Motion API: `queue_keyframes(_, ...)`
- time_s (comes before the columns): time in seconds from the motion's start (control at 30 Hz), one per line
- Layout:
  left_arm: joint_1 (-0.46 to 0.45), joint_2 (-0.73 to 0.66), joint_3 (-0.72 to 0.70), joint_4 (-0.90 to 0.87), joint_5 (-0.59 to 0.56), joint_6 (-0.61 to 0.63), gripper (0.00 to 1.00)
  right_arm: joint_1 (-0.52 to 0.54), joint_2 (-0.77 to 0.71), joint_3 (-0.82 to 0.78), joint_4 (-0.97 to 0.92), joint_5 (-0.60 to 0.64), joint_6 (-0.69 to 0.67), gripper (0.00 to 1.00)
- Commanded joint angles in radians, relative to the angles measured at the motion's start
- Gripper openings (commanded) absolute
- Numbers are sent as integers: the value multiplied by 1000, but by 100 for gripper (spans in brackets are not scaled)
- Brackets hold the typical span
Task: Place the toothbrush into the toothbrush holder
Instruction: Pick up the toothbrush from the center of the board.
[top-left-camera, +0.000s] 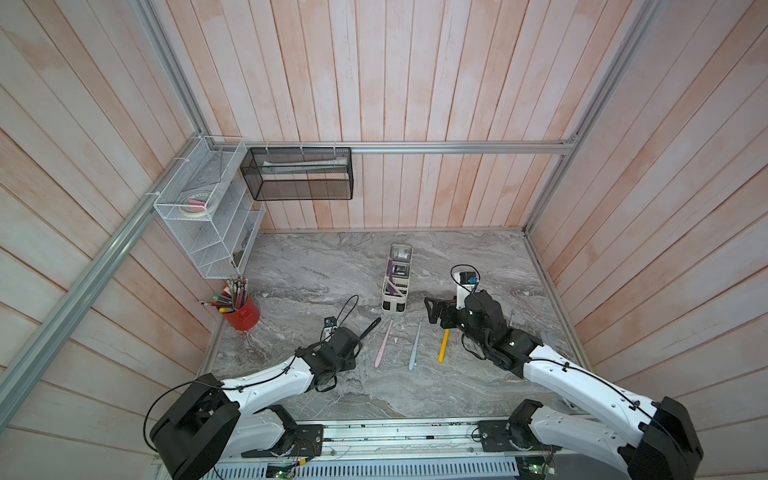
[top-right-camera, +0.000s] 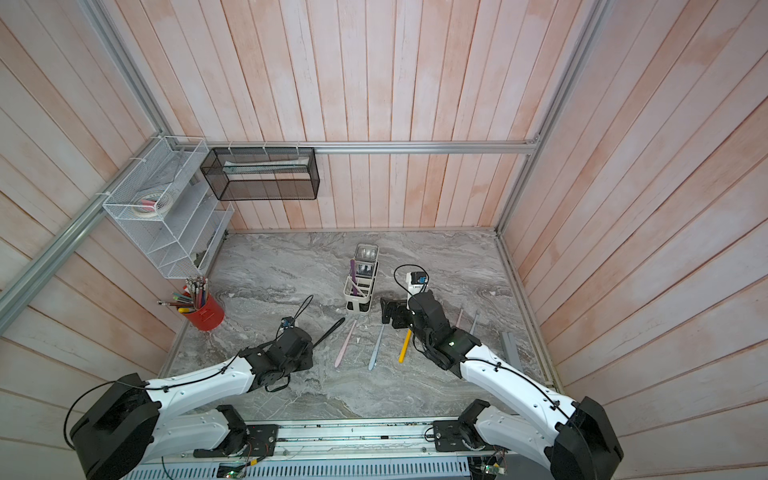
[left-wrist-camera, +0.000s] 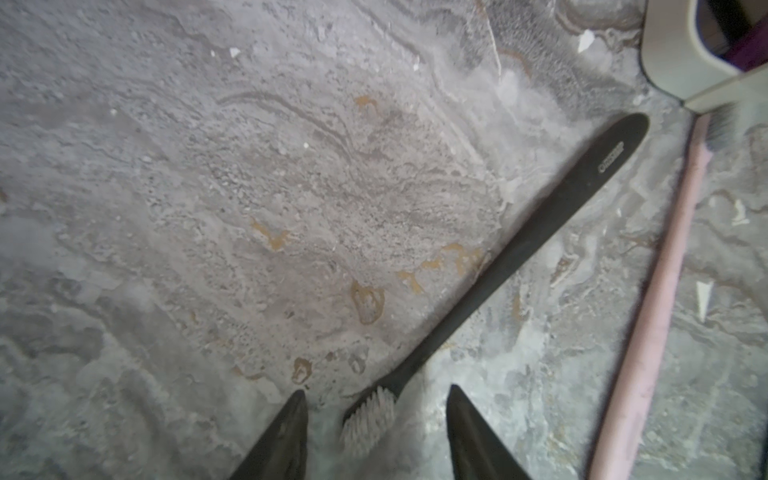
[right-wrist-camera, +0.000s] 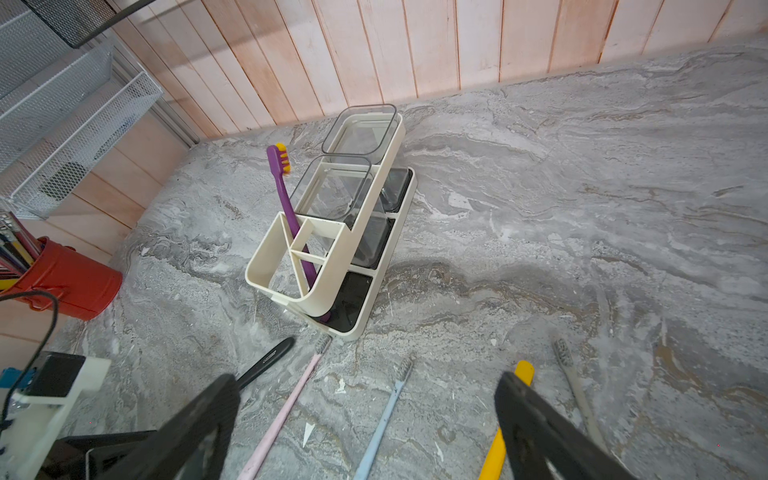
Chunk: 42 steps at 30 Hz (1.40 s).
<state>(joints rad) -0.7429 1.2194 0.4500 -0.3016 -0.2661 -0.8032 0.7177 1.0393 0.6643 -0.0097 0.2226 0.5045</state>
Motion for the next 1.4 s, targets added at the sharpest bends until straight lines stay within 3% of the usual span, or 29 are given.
queue_keyframes(0.0,7,26,-1,21,0,6,52,6,-14,-2,13,-13,8,98)
queue_keyframes(0.4,7,105,13,22,17,-5,39,6,-18,-1,14,-21,13,98)
queue_keyframes(0.7,7,39,-33,-29,86,-64,33,6,-26,-3,14,-32,14,98)
queue_keyframes(0.9,-1,-53,-46,-91,91,-97,35,6,-31,-2,14,-36,11,98)
queue_keyframes(1.03,-1,-97,-20,-126,84,-80,45,8,-29,1,13,-40,11,98)
queue_keyframes(1.37,-4,55,79,-153,65,6,43,12,-42,3,5,-38,11,98)
